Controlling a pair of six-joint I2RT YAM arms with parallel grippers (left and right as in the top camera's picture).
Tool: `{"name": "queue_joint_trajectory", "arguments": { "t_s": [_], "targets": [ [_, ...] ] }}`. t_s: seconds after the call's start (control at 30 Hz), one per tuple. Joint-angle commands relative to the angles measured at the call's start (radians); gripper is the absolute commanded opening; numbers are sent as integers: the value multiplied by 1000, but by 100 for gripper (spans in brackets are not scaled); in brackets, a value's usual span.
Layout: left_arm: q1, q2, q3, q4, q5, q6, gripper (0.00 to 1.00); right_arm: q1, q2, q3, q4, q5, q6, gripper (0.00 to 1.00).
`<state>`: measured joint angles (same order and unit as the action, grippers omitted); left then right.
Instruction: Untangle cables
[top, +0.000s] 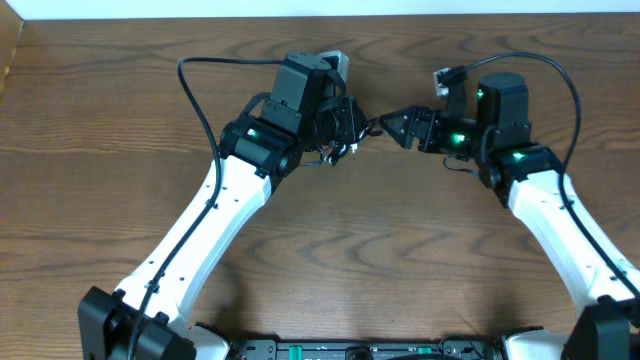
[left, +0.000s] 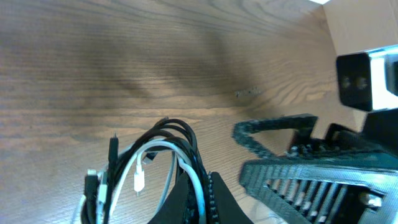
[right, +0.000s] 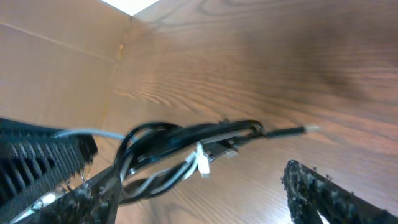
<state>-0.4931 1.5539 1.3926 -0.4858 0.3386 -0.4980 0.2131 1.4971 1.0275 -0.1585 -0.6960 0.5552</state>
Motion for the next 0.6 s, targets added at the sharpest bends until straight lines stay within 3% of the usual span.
{"name": "queue_joint_trajectory", "arguments": {
  "t_s": [0.0, 0.37, 0.57],
  "targets": [
    [-1, 1, 6, 14, 5, -121, 8, 29, 22, 18, 42, -53, 62, 80],
    [-1, 1, 6, 88, 5, -345, 7, 77, 31, 18, 64, -31, 96, 80],
    [-1, 1, 6, 99, 36, -373, 7, 110, 33, 18, 135, 22, 129, 79]
  ]
}}
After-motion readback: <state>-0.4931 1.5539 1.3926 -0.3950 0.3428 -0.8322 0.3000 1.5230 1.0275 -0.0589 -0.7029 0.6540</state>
